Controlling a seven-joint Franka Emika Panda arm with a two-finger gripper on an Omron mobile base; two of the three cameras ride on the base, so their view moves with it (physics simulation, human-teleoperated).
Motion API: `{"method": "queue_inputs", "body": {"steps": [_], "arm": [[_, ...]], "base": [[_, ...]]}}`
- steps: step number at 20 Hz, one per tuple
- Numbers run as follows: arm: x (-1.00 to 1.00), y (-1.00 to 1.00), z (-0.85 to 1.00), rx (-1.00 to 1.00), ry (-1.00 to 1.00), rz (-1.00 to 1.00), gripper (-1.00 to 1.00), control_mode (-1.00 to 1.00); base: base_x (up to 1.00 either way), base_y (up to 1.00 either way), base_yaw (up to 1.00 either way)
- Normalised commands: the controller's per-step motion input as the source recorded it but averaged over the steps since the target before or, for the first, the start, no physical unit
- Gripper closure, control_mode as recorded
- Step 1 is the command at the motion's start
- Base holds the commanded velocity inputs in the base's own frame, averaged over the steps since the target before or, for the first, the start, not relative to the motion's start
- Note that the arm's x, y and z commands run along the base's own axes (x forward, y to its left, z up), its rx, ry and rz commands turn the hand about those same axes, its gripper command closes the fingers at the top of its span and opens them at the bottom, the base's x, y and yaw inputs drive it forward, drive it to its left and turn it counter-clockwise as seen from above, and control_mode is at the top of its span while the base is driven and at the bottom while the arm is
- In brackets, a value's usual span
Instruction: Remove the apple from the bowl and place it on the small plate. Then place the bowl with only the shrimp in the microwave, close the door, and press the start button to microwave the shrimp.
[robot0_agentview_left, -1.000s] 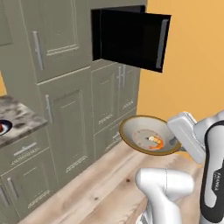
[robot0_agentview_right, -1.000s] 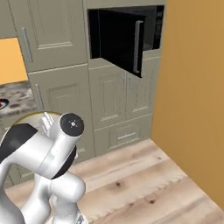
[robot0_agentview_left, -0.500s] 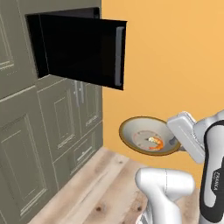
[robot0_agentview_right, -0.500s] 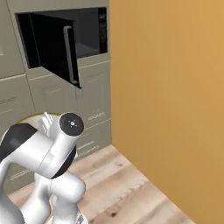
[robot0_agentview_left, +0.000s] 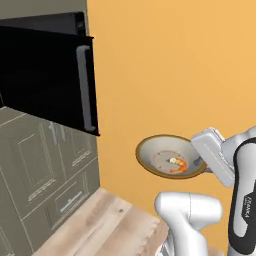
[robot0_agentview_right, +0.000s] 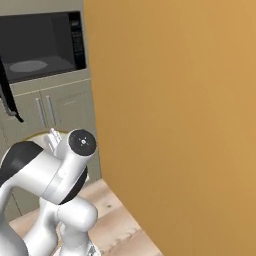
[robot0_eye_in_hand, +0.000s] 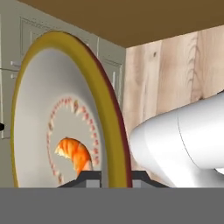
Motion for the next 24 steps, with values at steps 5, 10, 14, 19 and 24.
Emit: {"method": "queue_inputs", "body": {"steps": [5, 10, 14, 19, 24], "arm": [[0.0, 0.0, 0.0, 0.0, 0.0, 0.0, 1.0, 1.0], [0.0, 0.0, 0.0, 0.0, 0.0, 0.0, 1.0, 1.0], [0.0, 0.0, 0.0, 0.0, 0.0, 0.0, 1.0, 1.0], [0.0, 0.0, 0.0, 0.0, 0.0, 0.0, 1.0, 1.0], [0.0, 0.0, 0.0, 0.0, 0.0, 0.0, 1.0, 1.0]], "base": [[0.79, -0.6, 0.29], [0.7, -0.35, 0.4], [0.94, -0.27, 0.49], [0.8, -0.06, 0.47], [0.64, -0.15, 0.41]]}}
